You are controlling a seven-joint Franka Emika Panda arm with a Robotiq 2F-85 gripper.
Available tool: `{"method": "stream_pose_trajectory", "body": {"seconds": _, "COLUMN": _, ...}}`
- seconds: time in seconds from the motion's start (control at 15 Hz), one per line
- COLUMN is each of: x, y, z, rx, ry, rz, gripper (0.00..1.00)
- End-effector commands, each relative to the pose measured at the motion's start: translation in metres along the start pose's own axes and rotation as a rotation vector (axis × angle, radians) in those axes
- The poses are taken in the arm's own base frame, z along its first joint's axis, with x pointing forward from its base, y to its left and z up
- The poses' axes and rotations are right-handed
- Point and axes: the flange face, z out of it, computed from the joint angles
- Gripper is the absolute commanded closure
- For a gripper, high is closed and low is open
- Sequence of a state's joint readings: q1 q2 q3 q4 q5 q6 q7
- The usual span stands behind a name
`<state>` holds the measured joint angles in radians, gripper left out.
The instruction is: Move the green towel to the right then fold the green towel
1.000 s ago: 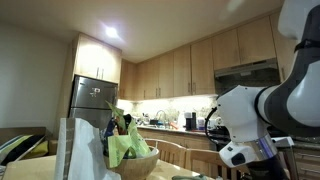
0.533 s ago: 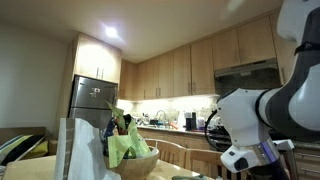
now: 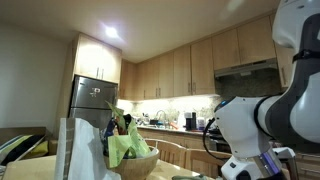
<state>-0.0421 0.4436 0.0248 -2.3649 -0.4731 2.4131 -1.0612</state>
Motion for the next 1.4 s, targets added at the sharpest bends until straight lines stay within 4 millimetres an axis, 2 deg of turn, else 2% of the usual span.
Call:
{"method": "stream_pose_trajectory", "body": {"seconds": 0.0, "x": -0.005, "y": 0.007, "z": 0.0, "rx": 0.004, "ry": -0.036, "rz": 0.01, "gripper": 0.0}}
{"method": "stream_pose_trajectory", "body": {"seconds": 0.4, "x": -0.018, "y": 0.011, "z": 0.001, "rx": -0.004, "ry": -0.032, "rz": 0.025, "gripper": 0.02}}
{"method": "stream_pose_trajectory", "body": {"seconds": 0.47, "x": -0.018, "y": 0.011, "z": 0.002, "rx": -0.001, "ry": -0.022, "rz": 0.02, "gripper": 0.26}}
{"method": "stream_pose_trajectory", "body": {"seconds": 0.53, "x": -0.019, "y": 0.012, "z": 0.003, "rx": 0.0, "ry": -0.018, "rz": 0.019, "gripper": 0.26}}
{"method": "stream_pose_trajectory", "body": {"seconds": 0.6, "x": -0.02, "y": 0.012, "z": 0.004, "rx": 0.001, "ry": -0.016, "rz": 0.02, "gripper": 0.31}}
{"method": "stream_pose_trajectory", "body": {"seconds": 1.07, "x": -0.021, "y": 0.014, "z": 0.007, "rx": 0.007, "ry": -0.003, "rz": 0.02, "gripper": 0.85}}
{"method": "stream_pose_trajectory", "body": {"seconds": 1.2, "x": -0.022, "y": 0.014, "z": 0.007, "rx": 0.006, "ry": -0.002, "rz": 0.021, "gripper": 0.89}}
{"method": "stream_pose_trajectory", "body": {"seconds": 1.27, "x": -0.022, "y": 0.014, "z": 0.007, "rx": 0.006, "ry": -0.002, "rz": 0.022, "gripper": 0.94}}
{"method": "stream_pose_trajectory", "body": {"seconds": 1.33, "x": -0.022, "y": 0.014, "z": 0.007, "rx": 0.004, "ry": -0.003, "rz": 0.022, "gripper": 0.94}}
